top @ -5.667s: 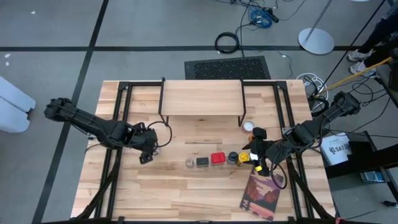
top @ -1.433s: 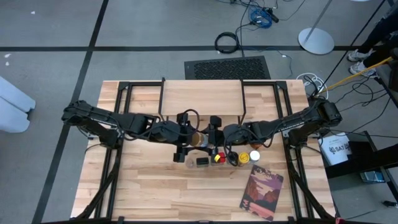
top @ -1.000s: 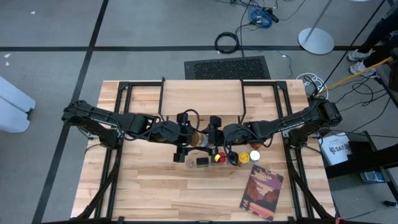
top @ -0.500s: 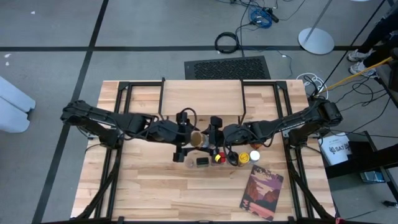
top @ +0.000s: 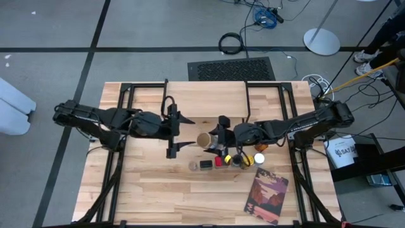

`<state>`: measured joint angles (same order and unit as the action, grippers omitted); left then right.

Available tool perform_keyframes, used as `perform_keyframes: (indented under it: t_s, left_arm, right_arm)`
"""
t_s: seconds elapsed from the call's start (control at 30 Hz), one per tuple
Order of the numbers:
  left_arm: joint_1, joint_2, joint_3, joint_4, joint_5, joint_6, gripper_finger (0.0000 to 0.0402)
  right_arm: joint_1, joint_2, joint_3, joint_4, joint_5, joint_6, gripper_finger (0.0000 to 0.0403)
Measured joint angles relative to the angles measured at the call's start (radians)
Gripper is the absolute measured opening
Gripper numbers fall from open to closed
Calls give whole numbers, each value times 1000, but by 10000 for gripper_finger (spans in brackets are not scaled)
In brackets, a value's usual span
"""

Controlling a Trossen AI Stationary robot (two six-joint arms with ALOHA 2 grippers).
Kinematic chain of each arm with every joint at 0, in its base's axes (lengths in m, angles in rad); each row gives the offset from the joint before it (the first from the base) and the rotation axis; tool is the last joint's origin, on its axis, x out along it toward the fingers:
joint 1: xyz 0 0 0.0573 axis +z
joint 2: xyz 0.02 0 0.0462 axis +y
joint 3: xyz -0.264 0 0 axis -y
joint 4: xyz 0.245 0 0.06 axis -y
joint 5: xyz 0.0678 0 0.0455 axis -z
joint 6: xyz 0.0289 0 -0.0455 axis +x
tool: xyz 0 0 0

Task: Shelf spices
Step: Put the brown spice bottle in the bottom center of the table

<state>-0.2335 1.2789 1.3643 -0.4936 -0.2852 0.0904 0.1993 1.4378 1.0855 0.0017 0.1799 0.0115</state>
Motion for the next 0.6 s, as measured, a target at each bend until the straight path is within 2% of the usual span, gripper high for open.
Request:
perform_keyframes:
  t_s: [0.27, 0.6]
  left_arm:
    - [-30, 2, 0, 24, -5, -4, 336]
    - [-41, 1, 0, 43, -126, 42, 336]
  right_arm:
    - [13, -87, 0, -17, -56, 6, 275]
    - [-6, -251, 0, -141, -81, 0, 268]
